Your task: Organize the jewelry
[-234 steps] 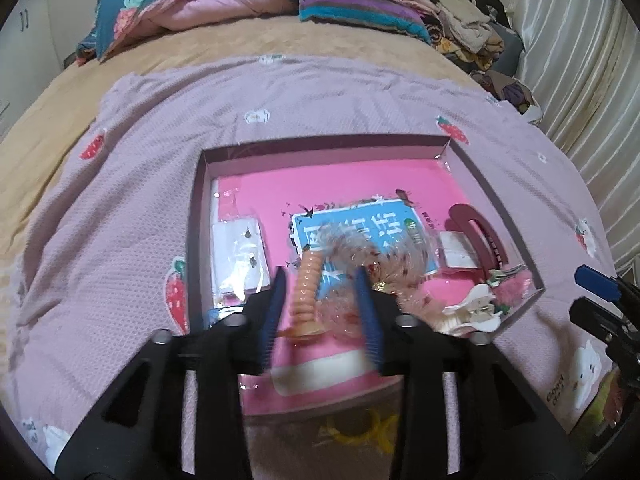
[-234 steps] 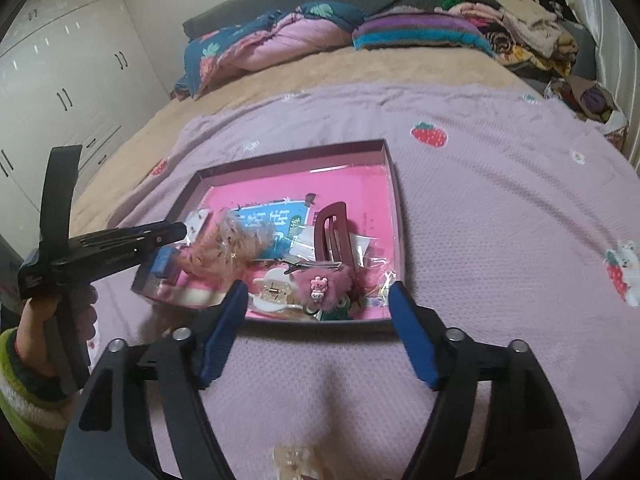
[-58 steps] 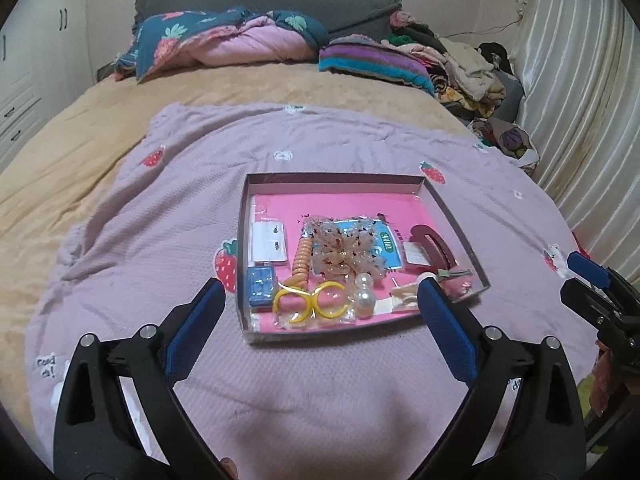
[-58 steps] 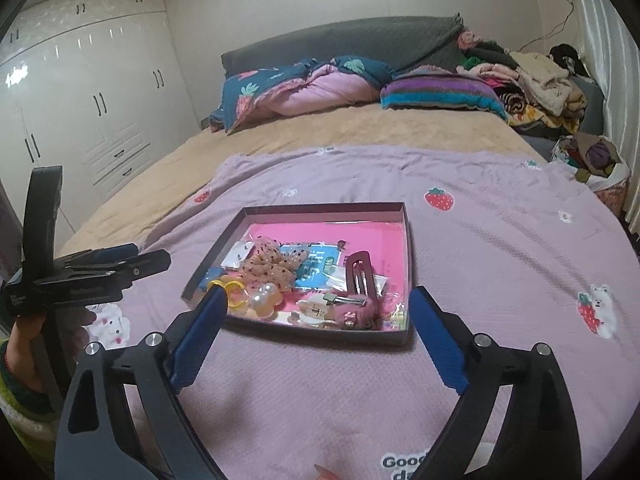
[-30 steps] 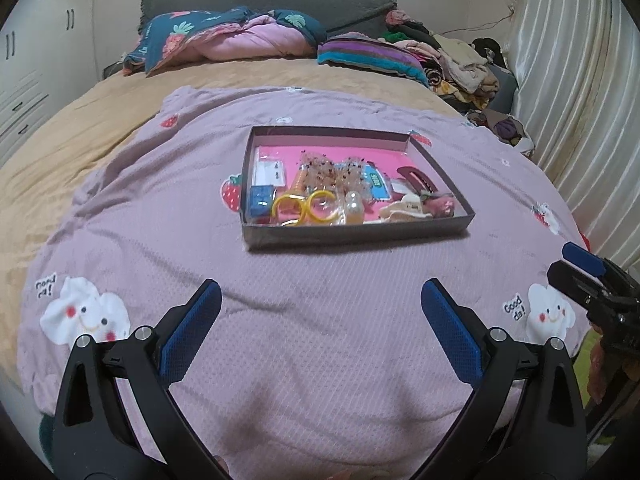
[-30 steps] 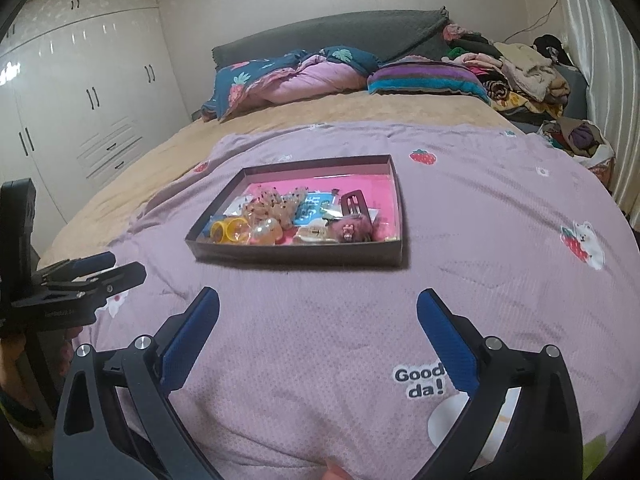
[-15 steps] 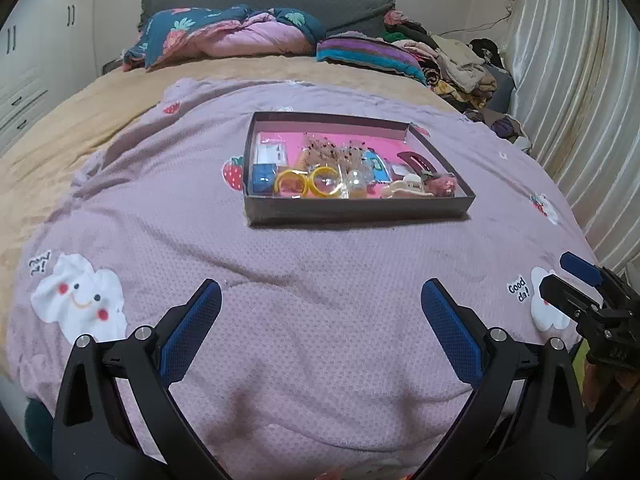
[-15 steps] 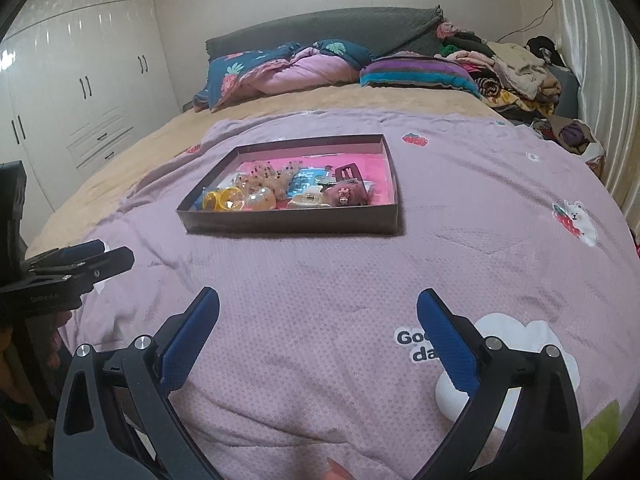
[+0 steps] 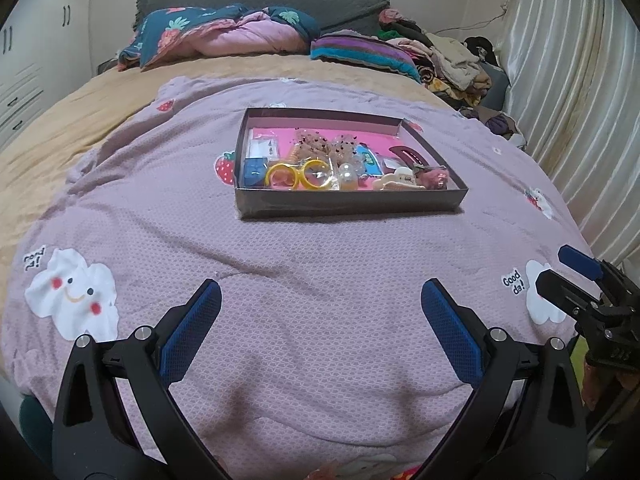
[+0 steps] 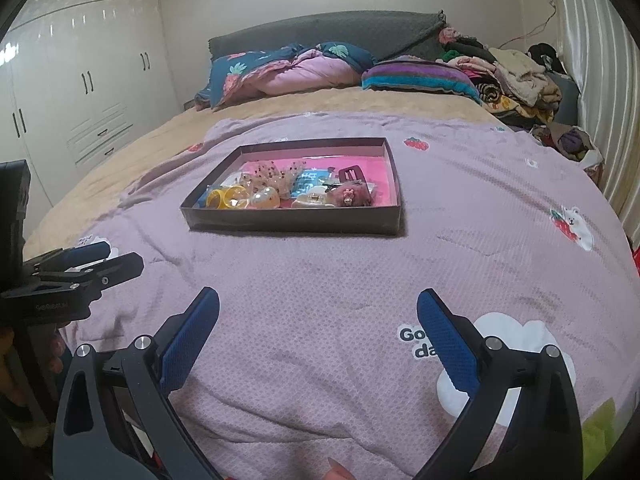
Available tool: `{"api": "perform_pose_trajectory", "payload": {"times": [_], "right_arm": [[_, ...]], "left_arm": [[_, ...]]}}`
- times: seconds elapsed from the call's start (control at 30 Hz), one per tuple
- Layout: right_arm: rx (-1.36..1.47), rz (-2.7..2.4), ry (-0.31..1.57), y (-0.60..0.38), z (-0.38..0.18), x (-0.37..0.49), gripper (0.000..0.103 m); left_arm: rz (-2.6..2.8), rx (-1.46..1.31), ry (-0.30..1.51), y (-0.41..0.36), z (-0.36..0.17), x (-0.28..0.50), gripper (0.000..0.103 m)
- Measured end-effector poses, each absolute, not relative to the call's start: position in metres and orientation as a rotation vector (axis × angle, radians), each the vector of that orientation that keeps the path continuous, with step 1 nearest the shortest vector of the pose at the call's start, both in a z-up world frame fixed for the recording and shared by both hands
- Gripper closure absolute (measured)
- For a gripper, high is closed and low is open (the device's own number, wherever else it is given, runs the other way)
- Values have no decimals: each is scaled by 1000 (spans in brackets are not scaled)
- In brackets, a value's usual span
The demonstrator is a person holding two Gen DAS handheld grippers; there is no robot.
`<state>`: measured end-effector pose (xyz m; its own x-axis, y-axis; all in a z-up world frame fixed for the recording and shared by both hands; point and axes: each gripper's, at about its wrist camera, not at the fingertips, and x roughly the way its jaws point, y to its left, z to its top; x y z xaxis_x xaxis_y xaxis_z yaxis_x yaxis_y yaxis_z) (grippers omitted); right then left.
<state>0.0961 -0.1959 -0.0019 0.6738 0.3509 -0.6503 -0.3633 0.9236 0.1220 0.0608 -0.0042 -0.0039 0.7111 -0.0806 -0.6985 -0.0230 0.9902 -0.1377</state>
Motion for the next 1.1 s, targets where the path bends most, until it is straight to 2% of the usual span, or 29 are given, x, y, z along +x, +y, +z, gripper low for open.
{"api": "perform_pose_trajectory", "payload": {"times": [1.1], "right_arm": [[1,404,733,-197,-1,97,4]], "left_arm": [[-30,-142,797,-6,-4,60,9]]}}
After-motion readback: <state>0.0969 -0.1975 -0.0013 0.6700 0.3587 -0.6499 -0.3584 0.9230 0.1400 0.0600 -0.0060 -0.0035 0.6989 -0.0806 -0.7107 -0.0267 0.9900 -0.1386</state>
